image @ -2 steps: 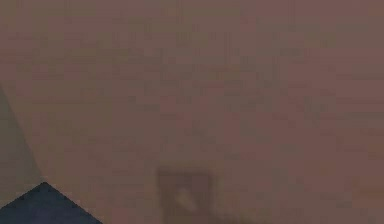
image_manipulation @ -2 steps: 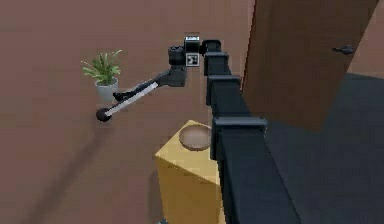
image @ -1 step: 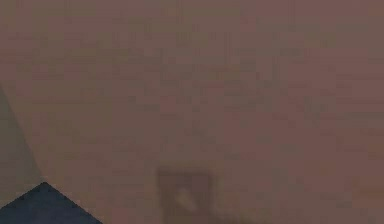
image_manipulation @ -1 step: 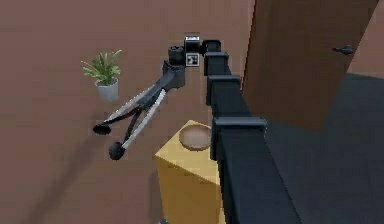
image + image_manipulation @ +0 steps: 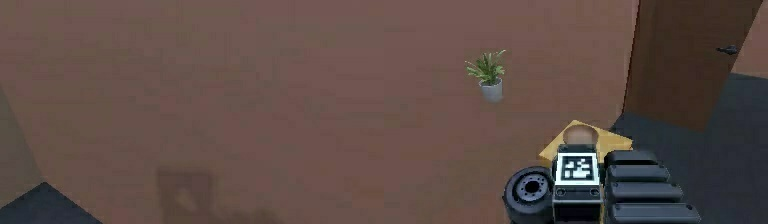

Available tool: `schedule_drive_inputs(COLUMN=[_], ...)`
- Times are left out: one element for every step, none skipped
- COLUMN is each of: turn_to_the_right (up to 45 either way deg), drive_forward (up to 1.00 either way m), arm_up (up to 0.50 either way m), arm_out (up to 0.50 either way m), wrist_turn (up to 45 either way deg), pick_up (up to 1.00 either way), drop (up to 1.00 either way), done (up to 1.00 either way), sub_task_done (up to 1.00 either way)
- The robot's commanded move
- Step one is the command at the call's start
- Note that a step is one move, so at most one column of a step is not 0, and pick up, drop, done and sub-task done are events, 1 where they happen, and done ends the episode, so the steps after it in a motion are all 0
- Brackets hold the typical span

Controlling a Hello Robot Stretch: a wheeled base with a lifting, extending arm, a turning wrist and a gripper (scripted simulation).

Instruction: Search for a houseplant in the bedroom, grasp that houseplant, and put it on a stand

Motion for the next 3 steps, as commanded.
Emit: schedule_drive_inputs(turn_to_the_right=[-15.0, 0.0, 0.0], drive_forward=[0.0, 0.0, 0.0], arm_up=[0.0, 0.0, 0.0], arm_out=[0.0, 0.3, 0.0], wrist_turn=[0.0, 0.0, 45.0], pick_up=[0.0, 0.0, 0.0], drop=[0.0, 0.0, 0.0], done=[0.0, 0.0, 0.0], sub_task_done=[0.0, 0.0, 0.0])
